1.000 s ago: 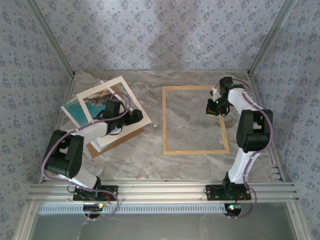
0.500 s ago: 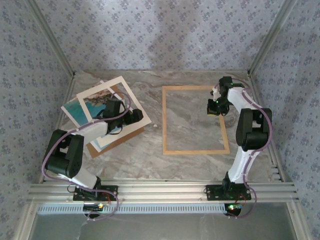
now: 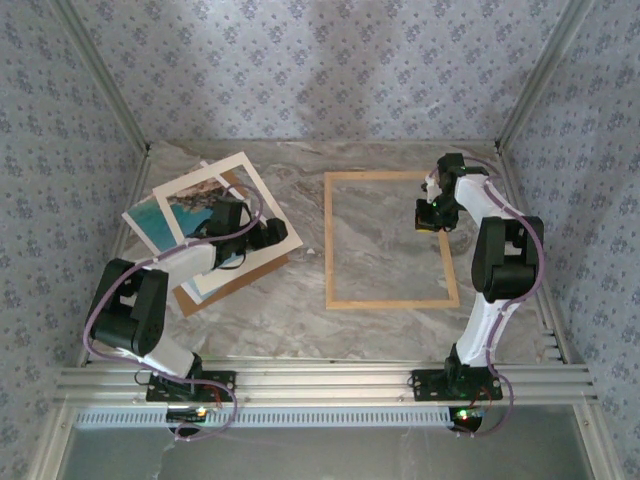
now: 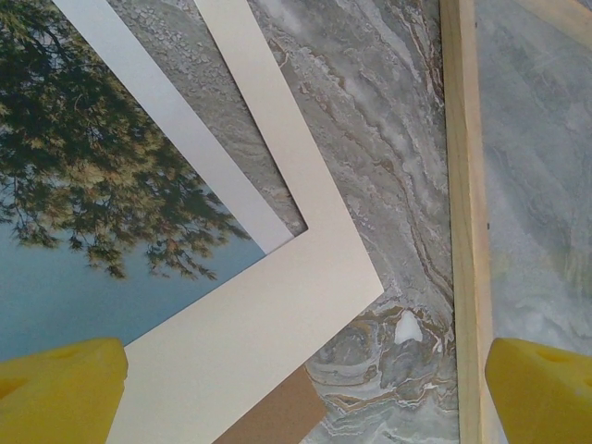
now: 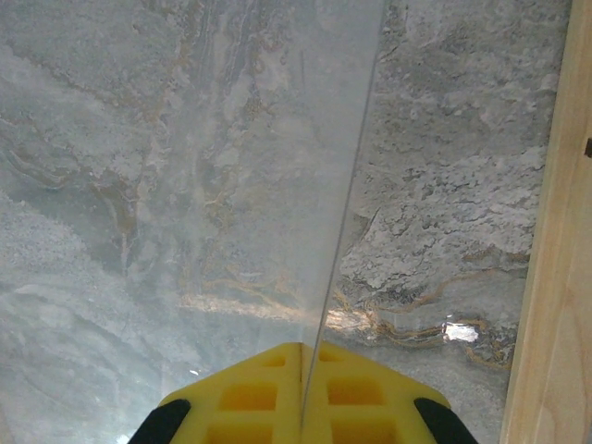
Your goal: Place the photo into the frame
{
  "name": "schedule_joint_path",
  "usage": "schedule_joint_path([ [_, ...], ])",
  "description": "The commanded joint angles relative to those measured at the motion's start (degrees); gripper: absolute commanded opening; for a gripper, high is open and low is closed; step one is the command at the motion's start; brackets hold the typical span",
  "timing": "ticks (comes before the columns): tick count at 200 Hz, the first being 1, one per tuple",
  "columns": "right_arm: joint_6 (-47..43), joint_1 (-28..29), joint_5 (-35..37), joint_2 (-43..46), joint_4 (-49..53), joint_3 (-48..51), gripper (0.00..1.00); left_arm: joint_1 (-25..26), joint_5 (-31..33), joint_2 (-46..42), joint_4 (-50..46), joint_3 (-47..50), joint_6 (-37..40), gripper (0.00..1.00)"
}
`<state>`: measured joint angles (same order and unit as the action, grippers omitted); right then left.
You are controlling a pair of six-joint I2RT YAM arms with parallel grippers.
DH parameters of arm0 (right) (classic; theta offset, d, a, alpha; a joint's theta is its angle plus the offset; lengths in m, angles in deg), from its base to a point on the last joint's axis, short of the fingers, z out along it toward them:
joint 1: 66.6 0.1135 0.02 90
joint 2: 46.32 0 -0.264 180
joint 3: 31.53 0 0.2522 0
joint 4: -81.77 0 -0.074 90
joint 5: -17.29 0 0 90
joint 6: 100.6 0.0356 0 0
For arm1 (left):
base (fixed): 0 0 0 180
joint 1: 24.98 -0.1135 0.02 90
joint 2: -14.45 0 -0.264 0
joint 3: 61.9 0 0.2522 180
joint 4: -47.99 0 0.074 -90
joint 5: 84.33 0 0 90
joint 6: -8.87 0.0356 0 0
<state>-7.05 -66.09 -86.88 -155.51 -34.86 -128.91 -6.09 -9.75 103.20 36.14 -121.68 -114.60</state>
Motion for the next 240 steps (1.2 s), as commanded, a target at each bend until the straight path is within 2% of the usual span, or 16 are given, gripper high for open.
schedule_joint_path([
  [1,-0.7,0.3,1.4,0.0,2.6,0.2,0.00,0.4,0.1,0.7,-0.1,-1.4,0.9,0.99],
  [53,-0.9,0.3,2.0,0.1,2.9,-0.1,0.00,0.4,0.2,0.8,-0.1,-1.4,0.9,0.99],
  [159,0.9,0.3,-11.5,6.1,0.4,0.1,0.00,0.6,0.1,1.2,-0.2,-1.6,1.0,0.99],
  [240,0.8,0.6,-10.0,5.8,1.9,0.4,0.00,0.6,0.0,1.2,-0.2,-1.5,0.9,0.99],
])
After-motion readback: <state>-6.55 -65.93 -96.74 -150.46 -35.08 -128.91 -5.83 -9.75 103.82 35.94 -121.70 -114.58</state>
